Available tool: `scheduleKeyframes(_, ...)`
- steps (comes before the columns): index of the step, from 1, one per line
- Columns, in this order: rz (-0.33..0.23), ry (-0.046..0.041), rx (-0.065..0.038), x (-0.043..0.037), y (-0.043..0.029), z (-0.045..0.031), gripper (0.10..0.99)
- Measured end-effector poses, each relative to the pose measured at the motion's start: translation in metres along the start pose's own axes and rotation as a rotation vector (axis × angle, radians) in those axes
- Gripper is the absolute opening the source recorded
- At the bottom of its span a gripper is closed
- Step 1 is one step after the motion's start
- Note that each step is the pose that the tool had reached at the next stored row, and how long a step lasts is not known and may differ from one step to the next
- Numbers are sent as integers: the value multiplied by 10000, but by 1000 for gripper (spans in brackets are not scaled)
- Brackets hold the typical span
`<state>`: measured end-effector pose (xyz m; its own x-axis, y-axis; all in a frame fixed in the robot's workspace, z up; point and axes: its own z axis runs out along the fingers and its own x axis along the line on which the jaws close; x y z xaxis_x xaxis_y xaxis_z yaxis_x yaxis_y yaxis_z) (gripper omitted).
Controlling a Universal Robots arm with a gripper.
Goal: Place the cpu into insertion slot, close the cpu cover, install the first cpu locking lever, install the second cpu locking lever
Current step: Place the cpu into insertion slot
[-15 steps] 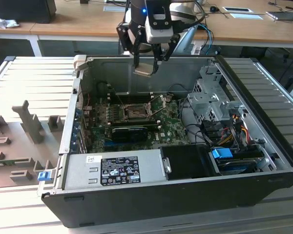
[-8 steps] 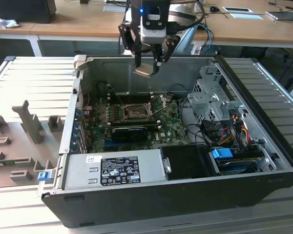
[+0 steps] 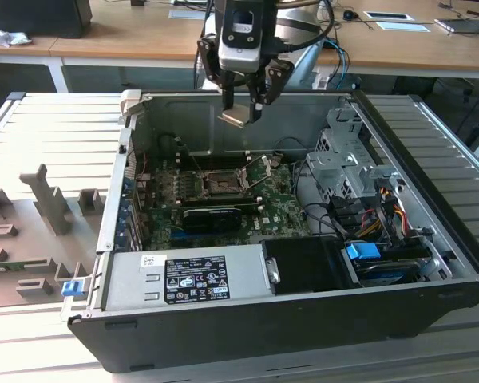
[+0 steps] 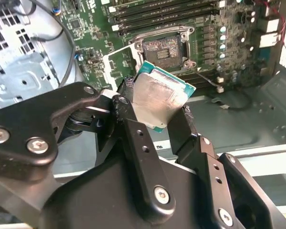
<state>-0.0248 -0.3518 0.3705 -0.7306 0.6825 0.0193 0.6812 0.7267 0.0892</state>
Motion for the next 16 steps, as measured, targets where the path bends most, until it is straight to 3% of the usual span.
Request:
scheduleKeyframes(5, 713, -66, 23, -2, -9, 99, 529)
scheduleKeyframes(14, 2387, -213, -9, -2, -11, 119, 529)
scheduleKeyframes(16, 3095, -275, -23, -2, -12, 125, 529)
